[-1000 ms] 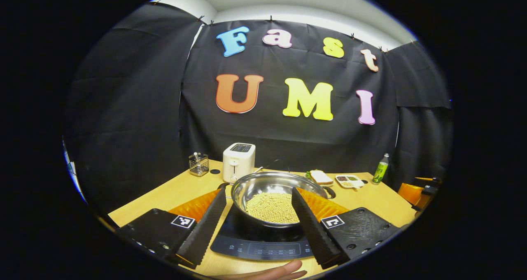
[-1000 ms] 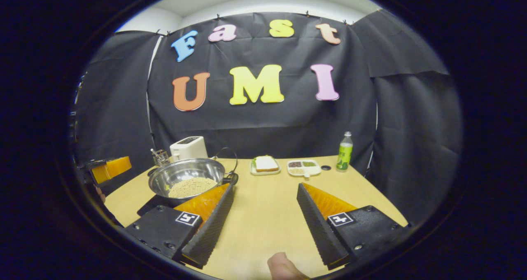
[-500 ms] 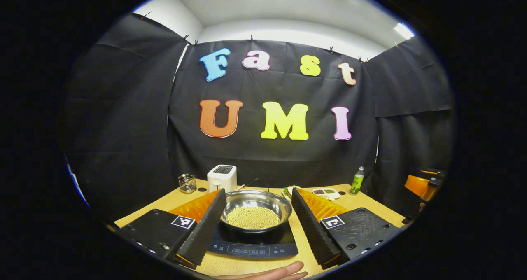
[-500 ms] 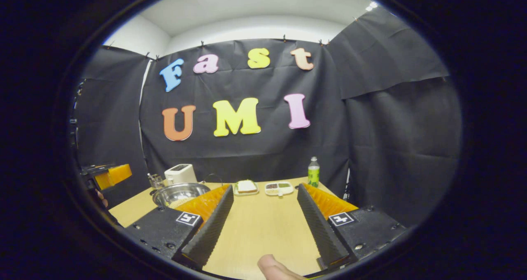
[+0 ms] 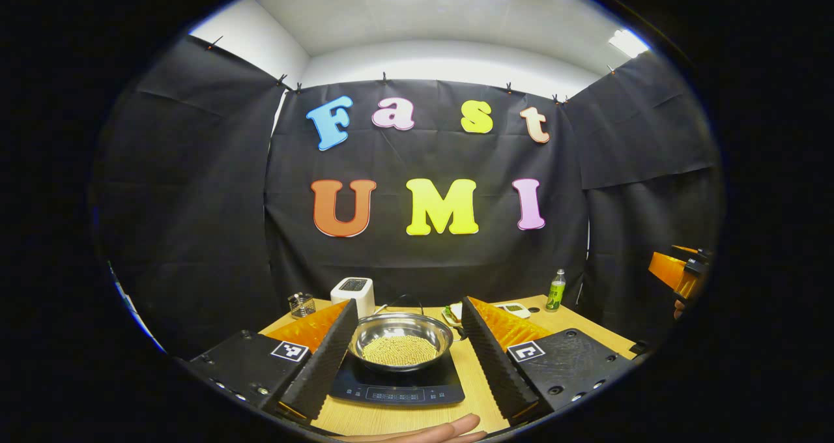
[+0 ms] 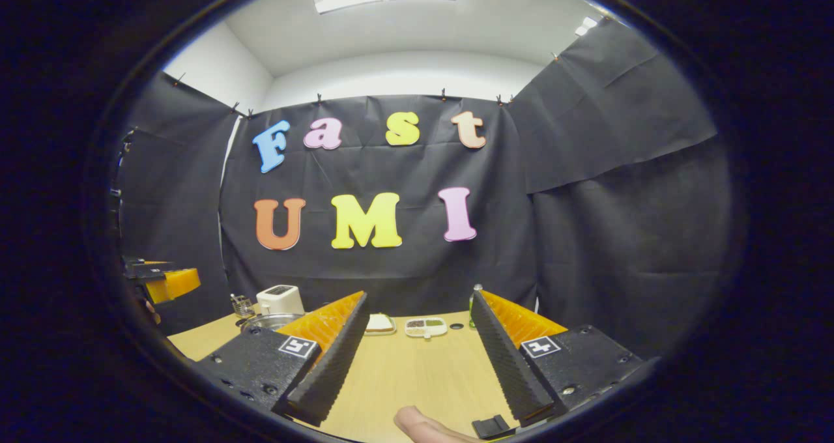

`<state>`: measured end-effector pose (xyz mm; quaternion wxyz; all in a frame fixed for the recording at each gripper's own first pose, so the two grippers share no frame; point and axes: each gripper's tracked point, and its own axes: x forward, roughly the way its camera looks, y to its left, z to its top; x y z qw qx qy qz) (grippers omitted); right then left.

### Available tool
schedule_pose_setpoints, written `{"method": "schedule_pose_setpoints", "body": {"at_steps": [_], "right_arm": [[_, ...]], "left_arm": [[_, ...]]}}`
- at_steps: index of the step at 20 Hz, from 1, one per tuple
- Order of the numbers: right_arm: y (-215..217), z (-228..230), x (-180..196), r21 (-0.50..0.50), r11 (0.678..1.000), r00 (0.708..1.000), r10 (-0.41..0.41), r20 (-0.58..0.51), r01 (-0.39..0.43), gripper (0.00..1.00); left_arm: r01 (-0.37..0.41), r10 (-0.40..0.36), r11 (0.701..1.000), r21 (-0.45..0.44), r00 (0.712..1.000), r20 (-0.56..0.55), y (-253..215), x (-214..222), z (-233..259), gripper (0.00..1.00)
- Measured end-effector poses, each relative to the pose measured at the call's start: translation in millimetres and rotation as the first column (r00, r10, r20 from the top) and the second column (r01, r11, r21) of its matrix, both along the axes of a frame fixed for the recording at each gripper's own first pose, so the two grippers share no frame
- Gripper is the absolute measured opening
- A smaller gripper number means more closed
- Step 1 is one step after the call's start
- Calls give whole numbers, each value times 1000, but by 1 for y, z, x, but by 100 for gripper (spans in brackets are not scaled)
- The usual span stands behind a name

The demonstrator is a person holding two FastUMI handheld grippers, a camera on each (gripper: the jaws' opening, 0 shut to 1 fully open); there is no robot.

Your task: First push the handle of the pot to place it horizontally, then grasp the pot with both hands and set it on the induction cooktop.

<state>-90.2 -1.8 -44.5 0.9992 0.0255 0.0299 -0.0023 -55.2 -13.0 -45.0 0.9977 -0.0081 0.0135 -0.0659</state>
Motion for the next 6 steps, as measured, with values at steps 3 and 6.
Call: {"method": "schedule_pose_setpoints", "body": {"at_steps": [3,6], "right_arm": [[-6,5,0,-4,1000,1000,-2,3,2,97],[-15,11,0,-15,1000,1000,-18,14,19,99]], "left_arm": [[-9,9,1000,1,1000,20,1,-6,8,95],[5,-5,1000,-2,999,39,-2,-10,15,84]]}}
